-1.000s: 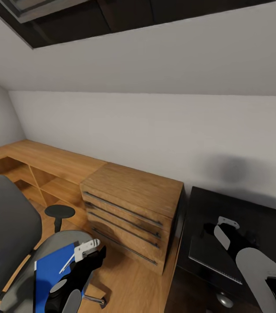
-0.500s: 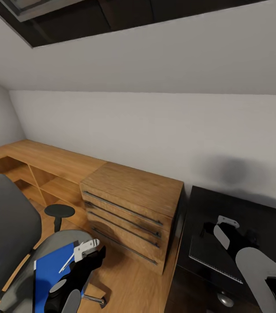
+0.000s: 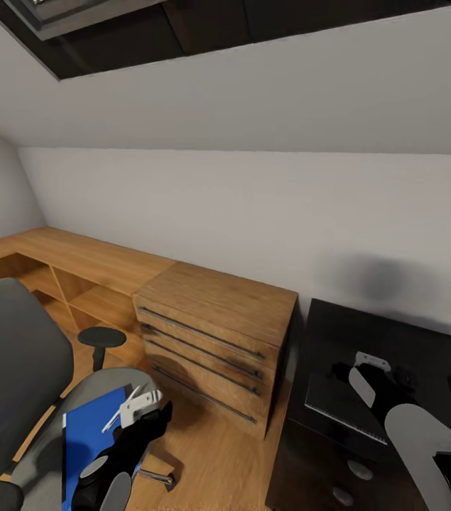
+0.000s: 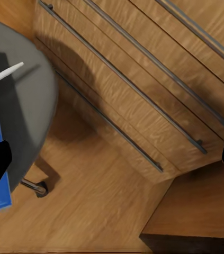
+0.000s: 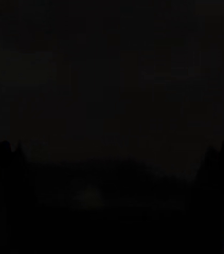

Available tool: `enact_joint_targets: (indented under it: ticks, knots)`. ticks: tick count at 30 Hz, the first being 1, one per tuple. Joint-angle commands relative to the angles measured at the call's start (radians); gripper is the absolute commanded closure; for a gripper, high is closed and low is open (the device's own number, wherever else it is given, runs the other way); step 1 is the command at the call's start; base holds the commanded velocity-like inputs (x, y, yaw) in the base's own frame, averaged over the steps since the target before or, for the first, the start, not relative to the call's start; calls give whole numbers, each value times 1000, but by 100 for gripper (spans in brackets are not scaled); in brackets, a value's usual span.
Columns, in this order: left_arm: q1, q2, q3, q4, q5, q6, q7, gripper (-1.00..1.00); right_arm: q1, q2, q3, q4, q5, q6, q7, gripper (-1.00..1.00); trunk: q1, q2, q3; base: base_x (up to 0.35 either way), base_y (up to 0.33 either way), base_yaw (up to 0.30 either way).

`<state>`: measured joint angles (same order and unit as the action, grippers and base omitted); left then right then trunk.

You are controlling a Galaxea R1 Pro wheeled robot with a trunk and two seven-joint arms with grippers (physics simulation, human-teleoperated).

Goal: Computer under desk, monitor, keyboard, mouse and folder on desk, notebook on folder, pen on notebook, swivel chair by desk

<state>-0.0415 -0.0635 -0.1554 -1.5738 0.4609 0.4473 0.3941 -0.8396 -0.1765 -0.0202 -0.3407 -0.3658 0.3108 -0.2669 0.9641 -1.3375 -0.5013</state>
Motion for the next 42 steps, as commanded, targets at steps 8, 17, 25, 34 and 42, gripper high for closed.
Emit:
enact_joint_targets:
  ticks: [8, 17, 25, 34, 42]
  knots:
    - [0, 1, 0, -2, 10, 2, 9, -100, 0, 1, -6, 6, -18, 7, -6, -100, 0, -1, -1, -177, 0, 0]
    - [0, 1, 0, -2, 10, 2, 9, -100, 0, 1, -6, 5, -18, 7, -6, -100, 0, -1, -1, -42, 0, 0]
    - [0, 1, 0, -2, 10, 2, 9, -100, 0, 1, -6, 4, -18, 7, -6, -100, 0, -1, -1, -181, 0, 0]
    - [0, 1, 0, -1, 10, 2, 9, -100, 0, 0, -6, 3, -18, 7, -6, -100, 0, -1, -1, -73, 0, 0]
    - [-1, 1, 0, 0, 11, 2, 9, -100, 0, 0, -6, 2, -18, 7, -6, -100, 0, -1, -1, -78, 0, 0]
